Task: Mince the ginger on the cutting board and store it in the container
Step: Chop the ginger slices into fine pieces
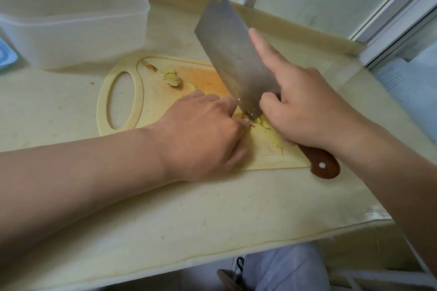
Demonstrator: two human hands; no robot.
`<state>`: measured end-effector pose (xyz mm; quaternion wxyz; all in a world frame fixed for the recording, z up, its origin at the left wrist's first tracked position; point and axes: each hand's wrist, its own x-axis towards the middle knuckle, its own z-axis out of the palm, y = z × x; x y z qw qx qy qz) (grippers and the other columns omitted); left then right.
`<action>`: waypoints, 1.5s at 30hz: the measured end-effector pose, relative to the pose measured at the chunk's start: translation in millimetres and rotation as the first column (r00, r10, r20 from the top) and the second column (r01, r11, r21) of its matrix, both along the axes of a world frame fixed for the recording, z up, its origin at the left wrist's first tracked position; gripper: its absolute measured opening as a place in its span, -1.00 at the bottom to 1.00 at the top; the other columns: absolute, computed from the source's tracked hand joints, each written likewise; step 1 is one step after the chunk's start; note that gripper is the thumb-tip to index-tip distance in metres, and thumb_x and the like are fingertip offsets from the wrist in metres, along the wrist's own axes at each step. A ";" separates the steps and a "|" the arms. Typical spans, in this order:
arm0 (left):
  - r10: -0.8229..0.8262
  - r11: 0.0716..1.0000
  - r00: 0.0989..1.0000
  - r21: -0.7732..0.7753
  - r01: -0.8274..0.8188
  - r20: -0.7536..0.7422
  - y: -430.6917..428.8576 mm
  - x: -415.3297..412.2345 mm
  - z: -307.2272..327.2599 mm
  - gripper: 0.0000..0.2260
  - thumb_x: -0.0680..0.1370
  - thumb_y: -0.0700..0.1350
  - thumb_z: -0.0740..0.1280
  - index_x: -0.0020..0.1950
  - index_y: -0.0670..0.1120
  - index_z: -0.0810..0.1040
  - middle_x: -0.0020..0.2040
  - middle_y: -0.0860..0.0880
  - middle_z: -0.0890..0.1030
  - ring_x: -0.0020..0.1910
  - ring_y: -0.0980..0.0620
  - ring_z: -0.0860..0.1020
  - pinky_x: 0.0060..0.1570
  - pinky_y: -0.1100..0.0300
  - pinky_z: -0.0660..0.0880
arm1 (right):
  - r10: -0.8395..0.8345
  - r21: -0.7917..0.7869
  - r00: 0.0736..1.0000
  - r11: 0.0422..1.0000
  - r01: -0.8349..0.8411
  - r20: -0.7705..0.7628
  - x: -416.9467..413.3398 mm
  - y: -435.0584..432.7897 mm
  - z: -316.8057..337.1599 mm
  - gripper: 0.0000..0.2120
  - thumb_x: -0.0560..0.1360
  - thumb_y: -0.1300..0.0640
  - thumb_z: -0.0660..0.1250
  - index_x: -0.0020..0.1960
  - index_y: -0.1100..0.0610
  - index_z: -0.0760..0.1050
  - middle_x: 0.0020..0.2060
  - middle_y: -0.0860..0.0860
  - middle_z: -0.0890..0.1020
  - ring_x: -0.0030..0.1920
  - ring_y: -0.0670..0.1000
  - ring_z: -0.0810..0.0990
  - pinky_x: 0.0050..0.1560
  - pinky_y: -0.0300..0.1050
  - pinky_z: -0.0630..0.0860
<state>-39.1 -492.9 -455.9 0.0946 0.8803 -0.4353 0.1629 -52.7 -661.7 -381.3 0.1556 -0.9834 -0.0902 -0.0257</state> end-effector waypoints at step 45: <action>-0.047 0.975 0.999 -0.219 0.044 -0.005 5.7 -3.3 4.2 -0.85 0.44 -0.04 0.21 -0.25 -0.10 0.39 -0.36 -0.09 0.46 -0.46 -0.19 0.41 -0.44 0.12 0.37 | -0.086 0.209 0.963 0.968 0.142 -0.254 -2.7 -8.7 3.3 -0.10 0.51 0.31 0.15 0.55 -0.52 0.00 -0.42 0.12 0.60 -0.56 0.10 0.56 -0.53 0.00 0.58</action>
